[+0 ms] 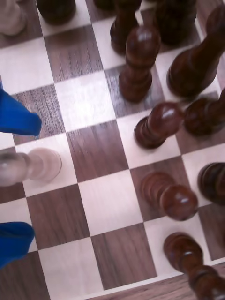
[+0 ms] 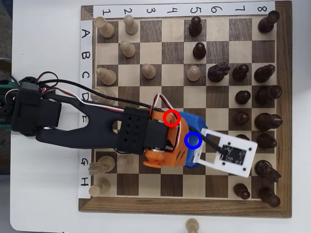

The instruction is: Move the piece to destination

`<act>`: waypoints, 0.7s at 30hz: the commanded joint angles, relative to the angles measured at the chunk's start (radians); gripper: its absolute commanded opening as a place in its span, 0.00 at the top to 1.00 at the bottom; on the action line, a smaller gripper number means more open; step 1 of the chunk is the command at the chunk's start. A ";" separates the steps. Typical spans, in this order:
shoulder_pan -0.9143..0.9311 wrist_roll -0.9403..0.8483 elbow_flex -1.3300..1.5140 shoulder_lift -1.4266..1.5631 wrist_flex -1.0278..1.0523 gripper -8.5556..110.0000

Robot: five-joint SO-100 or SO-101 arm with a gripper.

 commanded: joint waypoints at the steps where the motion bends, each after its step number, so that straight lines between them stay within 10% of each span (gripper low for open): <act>1: -0.052 0.011 -0.420 0.190 0.173 0.74; 12: -0.057 -0.305 -1.218 0.092 0.471 0.75; 21: -0.011 -0.647 -1.249 0.275 0.486 0.78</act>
